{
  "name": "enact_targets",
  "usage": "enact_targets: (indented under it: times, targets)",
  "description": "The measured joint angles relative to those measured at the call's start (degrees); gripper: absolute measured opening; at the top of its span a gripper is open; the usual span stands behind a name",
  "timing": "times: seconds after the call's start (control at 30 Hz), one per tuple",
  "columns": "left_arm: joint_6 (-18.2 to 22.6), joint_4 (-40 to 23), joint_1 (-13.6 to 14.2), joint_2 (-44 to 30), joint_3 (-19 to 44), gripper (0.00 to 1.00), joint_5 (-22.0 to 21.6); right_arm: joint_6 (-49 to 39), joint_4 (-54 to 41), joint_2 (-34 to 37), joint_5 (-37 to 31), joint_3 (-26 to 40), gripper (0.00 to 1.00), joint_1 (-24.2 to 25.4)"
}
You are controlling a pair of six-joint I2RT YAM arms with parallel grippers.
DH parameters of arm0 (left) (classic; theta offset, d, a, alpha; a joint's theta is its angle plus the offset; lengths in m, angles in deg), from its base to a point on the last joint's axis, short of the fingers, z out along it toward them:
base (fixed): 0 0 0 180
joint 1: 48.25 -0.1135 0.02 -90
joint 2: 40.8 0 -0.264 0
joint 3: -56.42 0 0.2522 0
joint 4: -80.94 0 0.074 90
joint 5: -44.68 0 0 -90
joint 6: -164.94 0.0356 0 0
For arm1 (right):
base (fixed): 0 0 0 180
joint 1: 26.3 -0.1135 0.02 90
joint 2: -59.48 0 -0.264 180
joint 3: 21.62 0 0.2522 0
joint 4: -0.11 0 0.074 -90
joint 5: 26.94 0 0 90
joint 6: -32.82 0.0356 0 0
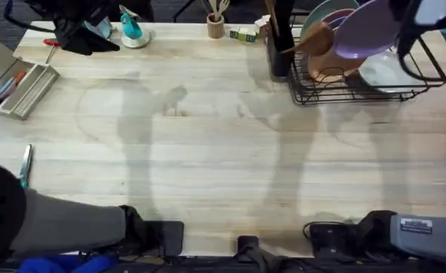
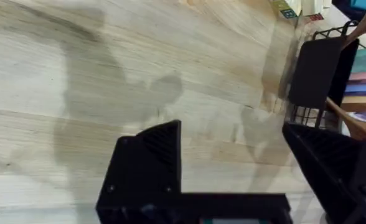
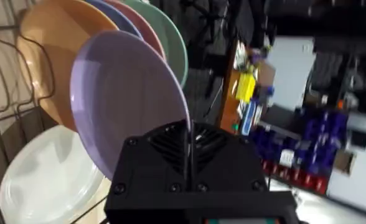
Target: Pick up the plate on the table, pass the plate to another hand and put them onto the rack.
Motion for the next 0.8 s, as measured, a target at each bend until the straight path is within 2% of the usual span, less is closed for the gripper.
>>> enact_targets:
  times: [0.33,0.8]
  targets:
    - [0.0,-0.4,0.0,0.0,0.0,0.993,0.0,-8.5,-4.1,1.7,-0.4,0.0,0.028,-4.1]
    - [0.0,-0.5,0.0,0.0,0.0,0.995,0.0,-10.3,-6.9,4.2,-1.7,0.0,0.028,-4.2]
